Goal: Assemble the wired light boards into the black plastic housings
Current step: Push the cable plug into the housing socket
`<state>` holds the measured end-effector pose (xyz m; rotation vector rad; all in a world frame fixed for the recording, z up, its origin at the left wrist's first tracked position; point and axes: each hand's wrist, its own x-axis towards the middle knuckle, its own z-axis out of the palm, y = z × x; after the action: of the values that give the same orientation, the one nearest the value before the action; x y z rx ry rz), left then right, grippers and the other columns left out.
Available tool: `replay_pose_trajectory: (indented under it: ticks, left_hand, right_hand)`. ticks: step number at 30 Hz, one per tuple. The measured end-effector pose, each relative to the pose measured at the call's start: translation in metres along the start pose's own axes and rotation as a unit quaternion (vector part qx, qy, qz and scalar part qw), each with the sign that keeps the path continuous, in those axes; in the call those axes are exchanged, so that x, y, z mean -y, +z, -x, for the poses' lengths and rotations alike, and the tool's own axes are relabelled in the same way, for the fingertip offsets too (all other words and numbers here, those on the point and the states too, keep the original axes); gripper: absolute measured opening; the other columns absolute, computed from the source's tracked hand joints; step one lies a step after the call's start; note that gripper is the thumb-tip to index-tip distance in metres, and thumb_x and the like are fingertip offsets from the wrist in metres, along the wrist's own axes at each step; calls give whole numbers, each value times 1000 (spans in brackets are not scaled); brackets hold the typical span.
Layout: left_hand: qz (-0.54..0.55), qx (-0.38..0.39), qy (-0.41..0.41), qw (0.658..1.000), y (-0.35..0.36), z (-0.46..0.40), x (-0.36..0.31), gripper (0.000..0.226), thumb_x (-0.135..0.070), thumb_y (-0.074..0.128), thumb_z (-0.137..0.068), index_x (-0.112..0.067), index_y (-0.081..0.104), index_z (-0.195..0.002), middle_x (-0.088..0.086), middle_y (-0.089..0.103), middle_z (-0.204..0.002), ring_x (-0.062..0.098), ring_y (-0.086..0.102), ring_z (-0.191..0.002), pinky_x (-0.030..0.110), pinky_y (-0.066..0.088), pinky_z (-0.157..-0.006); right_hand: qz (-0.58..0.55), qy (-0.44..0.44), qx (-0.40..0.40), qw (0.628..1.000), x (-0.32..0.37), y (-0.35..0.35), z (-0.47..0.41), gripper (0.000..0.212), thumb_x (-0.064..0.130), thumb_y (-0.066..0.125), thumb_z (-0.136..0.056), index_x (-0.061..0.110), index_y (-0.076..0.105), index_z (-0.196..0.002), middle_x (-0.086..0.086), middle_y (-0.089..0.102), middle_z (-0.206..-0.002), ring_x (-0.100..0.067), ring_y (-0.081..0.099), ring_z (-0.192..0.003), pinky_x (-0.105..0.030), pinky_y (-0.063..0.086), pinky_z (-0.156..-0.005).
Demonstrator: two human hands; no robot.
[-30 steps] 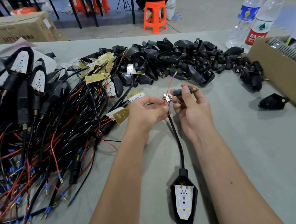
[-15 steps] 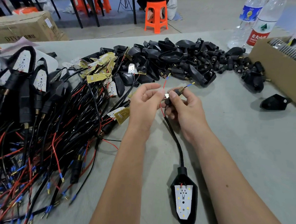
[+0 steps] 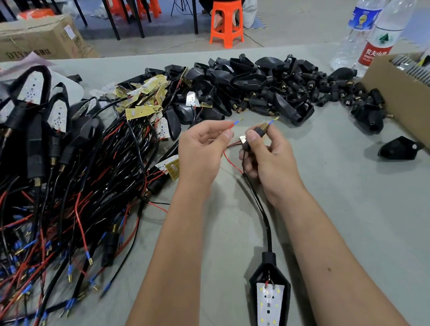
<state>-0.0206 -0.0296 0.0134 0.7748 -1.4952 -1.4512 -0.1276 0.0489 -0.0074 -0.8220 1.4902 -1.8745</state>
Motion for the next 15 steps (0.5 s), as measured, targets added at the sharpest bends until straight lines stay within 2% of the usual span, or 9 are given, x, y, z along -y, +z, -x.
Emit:
replay_pose_trajectory:
  ticks: [3,6,11,15]
  left_hand:
    - [-48,30,-5,998,-5,-1,4,16,1,70,-92,-13,79,-92,-10,70,-67,-2,58,-60,13,45,-60]
    - [-88,73,-21,993,-6,1,5,15,-1,73,-90,-14,79,-88,-7,69,-66,1,55,-57,14,43,-57]
    - [-126,50,-36,990,-1,4,6,7,-7,78,-86,-13,78,-81,0,65,-64,12,54,-60,26,43,-60]
    - [-160,43,-18,986,2,5,4,13,-6,77,-84,-16,77,-76,-6,60,-57,6,50,-55,21,41,-57]
  right_hand:
    - [-69,26,-36,997,4,-1,-1,8,20,53,-108,15,54,-101,-5,62,-67,-12,44,-47,-19,32,-40]
    - [-109,40,-57,992,7,-3,-1,10,19,52,-109,10,53,-105,1,61,-62,-10,44,-46,-18,32,-40]
    - [-136,54,-54,988,7,-5,-1,15,22,51,-109,8,54,-109,4,61,-62,-9,47,-47,-18,34,-41]
    - [-130,51,-52,989,5,-3,-2,14,24,52,-108,11,55,-105,-1,59,-66,-12,46,-47,-19,33,-39]
